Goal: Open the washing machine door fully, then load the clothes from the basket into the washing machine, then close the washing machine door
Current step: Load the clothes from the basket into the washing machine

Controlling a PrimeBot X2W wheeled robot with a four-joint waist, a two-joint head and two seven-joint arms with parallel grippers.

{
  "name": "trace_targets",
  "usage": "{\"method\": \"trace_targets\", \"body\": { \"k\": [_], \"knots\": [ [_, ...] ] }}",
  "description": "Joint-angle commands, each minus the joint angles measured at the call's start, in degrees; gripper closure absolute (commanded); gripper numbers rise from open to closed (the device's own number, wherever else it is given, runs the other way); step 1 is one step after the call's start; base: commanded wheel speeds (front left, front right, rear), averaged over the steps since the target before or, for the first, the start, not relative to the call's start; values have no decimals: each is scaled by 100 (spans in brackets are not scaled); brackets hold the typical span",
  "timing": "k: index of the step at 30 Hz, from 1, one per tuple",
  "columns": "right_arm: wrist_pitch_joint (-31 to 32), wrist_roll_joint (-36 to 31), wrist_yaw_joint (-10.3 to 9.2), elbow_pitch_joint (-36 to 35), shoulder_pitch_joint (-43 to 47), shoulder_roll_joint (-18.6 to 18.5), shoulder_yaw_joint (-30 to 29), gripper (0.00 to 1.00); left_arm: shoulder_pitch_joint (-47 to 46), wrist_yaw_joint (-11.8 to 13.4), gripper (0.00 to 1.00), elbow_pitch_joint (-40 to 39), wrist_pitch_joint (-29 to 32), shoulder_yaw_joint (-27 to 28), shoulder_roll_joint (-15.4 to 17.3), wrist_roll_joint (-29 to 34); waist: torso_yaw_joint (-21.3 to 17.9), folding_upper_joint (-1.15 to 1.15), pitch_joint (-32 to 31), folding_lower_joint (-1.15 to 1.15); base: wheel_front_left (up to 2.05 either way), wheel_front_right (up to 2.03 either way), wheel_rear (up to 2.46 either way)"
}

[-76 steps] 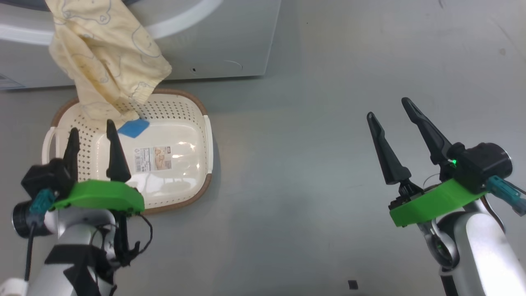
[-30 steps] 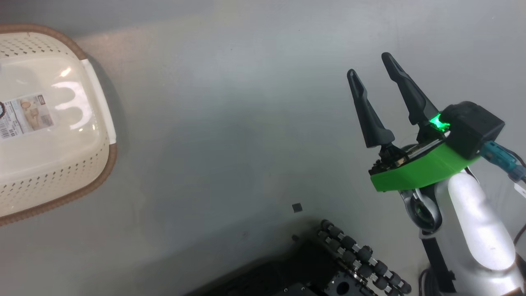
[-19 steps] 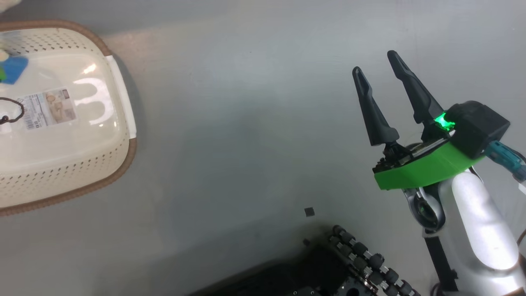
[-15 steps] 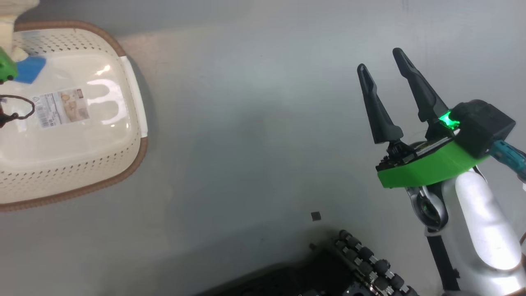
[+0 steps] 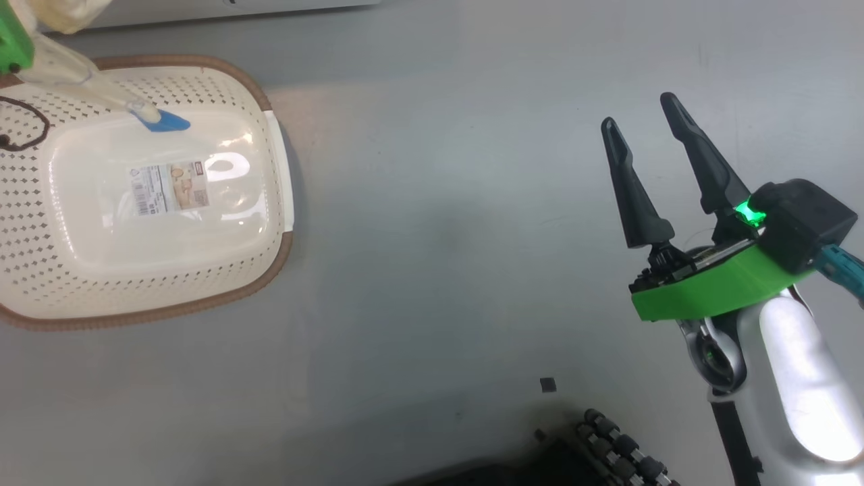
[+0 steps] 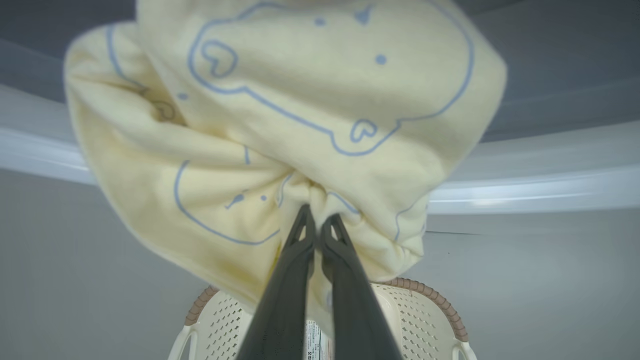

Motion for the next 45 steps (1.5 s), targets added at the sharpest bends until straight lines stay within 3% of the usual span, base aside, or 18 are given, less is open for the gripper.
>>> {"method": "trace_targets", "body": {
  "k": [1, 8, 14, 20, 25, 33, 40, 45],
  "knots": [
    [9, 8, 20, -174, 170, -33, 82, 0, -36, 104, 100, -538, 192, 176, 439, -15, 3, 0, -30, 1, 0, 0, 0],
    [-25, 98, 20, -132, 124, -20, 228, 0, -156, 466, 100, -2210, 1004, 384, 1071, 56, -156, 0, -24, 1, 0, 0, 0],
    [-93, 188, 20, -25, -29, -13, 396, 0, -590, 490, 100, -2385, 907, 431, 1367, 350, -404, 0, 96, 1, 0, 0, 0],
    [-150, 316, 20, 119, -151, -8, 577, 0, -1165, 260, 100, -1787, 376, 368, 1623, 736, -753, 0, 255, 1, 0, 0, 0],
    [-177, 464, 20, 226, -217, -5, 698, 0, -1726, -41, 100, -1233, -495, 189, 1723, 1152, -999, 0, 439, 1, 0, 0, 0],
    [-188, 700, 20, 283, -318, -4, 854, 0, -2618, -226, 100, -601, -1797, -69, 1814, 1817, -1302, 0, 656, 1, 0, 0, 0],
    [-190, 807, 20, 278, -332, -3, 916, 0, -3545, -266, 100, -259, -3028, -205, 1695, 2208, -1402, 0, 845, 1, 0, 0, 0],
    [-190, 804, 20, 276, -325, -3, 889, 0, -3461, -200, 100, -34, -2925, -283, 1529, 2138, -1305, 0, 905, 1, 0, 0, 0]
  ]
}}
